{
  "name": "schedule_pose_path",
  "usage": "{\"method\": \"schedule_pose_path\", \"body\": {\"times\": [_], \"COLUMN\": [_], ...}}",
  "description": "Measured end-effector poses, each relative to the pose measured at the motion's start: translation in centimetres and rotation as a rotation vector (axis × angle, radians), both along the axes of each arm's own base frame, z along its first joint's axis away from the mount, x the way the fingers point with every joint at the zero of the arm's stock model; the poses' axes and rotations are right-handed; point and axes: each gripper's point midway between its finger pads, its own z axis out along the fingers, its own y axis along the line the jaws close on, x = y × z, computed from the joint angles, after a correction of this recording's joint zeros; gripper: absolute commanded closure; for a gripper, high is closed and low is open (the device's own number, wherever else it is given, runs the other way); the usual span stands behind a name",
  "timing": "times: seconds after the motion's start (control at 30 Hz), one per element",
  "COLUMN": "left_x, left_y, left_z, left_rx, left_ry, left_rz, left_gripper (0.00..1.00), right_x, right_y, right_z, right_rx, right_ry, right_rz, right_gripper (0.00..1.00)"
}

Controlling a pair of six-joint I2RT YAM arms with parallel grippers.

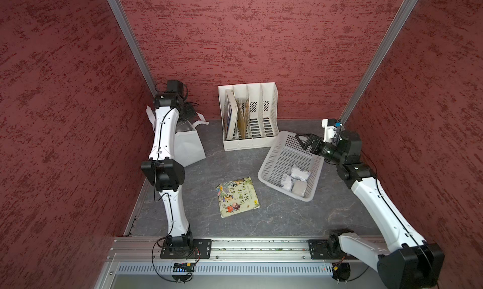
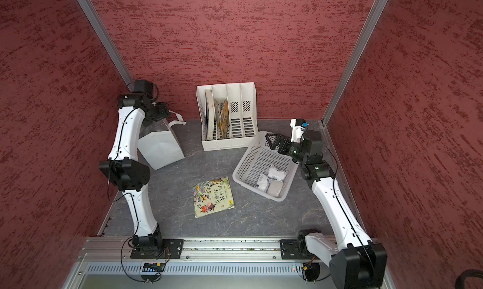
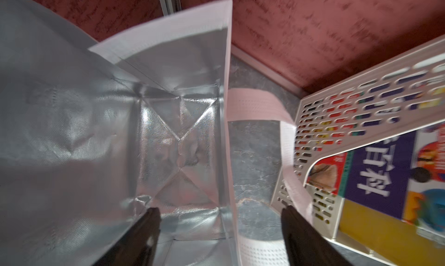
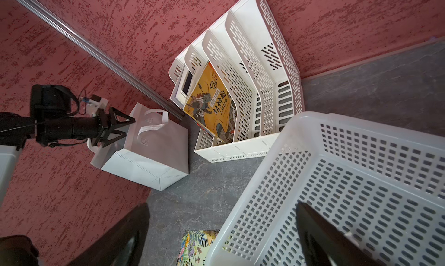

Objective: Place the ice pack in the delivery bag
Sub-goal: Pick up the delivery bag at the corner of the board, then place the delivery bag at the center of the board.

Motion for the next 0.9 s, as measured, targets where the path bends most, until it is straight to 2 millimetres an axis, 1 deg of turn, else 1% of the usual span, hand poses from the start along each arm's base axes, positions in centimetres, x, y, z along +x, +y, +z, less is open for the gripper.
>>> {"method": "schedule_pose_path", "body": {"times": [0.03, 0.1, 0.17, 0.2, 0.23, 0.3, 0.37, 0.4, 0.47, 0.53, 0.6, 0.67, 0.7, 0.77, 0.83, 0.9], "left_x": [0.0, 0.0, -0.3, -0.5, -0.7, -1.7, -3.4, -4.7, -7.5, -11.0, -15.4, -19.4, -21.0, -23.1, -24.4, -25.0], "left_y": [-0.1, -0.1, -0.3, -0.4, -0.5, -1.0, -2.0, -2.9, -5.4, -9.1, -13.4, -15.7, -16.2, -17.2, -18.9, -21.0], "left_z": [-0.6, -1.7, -2.4, -2.5, -2.6, -2.4, -1.5, -0.8, 0.9, 2.7, 4.1, 4.8, 4.9, 5.3, 5.4, 4.8], "left_rx": [0.005, 0.005, 0.007, 0.006, 0.008, 0.020, 0.045, 0.065, 0.111, 0.157, 0.167, 0.154, 0.144, 0.132, 0.116, 0.103], "left_ry": [0.018, 0.052, 0.075, 0.082, 0.087, 0.099, 0.098, 0.089, 0.048, -0.024, -0.112, -0.184, -0.207, -0.245, -0.263, -0.248], "left_rz": [-0.007, -0.017, -0.037, -0.047, -0.060, -0.101, -0.163, -0.210, -0.335, -0.509, -0.723, -0.878, -0.929, -1.009, -1.095, -1.181], "left_gripper": [0.46, 0.68, 0.89, 0.96, 1.00, 1.00, 1.00, 1.00, 1.00, 1.00, 1.00, 1.00, 1.00, 1.00, 1.00, 1.00], "right_x": [-0.1, -0.3, -0.5, -0.5, -0.5, -0.6, -0.6, -0.7, -0.7, -0.6, -0.5, -0.5, -0.6, -0.9, -1.3, -1.5], "right_y": [0.0, 0.0, -0.1, -0.1, -0.1, -0.1, 0.0, 0.1, 0.3, 0.4, 0.6, 0.8, 0.9, 1.3, 1.6, 1.9], "right_z": [0.1, 0.1, 0.1, 0.0, -0.1, -0.3, -0.3, -0.3, -0.7, -1.7, -3.4, -5.3, -6.3, -8.4, -10.3, -12.1], "right_rx": [-0.003, -0.006, -0.009, -0.012, -0.013, -0.018, -0.026, -0.031, -0.044, -0.055, -0.066, -0.077, -0.085, -0.113, -0.158, -0.227], "right_ry": [-0.002, -0.003, -0.002, 0.001, 0.005, 0.010, 0.005, 0.003, 0.008, 0.039, 0.103, 0.181, 0.223, 0.319, 0.410, 0.497], "right_rz": [0.001, 0.002, 0.003, 0.004, 0.004, 0.006, 0.011, 0.018, 0.033, 0.046, 0.059, 0.069, 0.075, 0.088, 0.099, 0.107], "right_gripper": [0.01, 0.01, 0.01, 0.01, 0.01, 0.01, 0.02, 0.02, 0.01, 0.02, 0.03, 0.05, 0.06, 0.08, 0.10, 0.10]}}
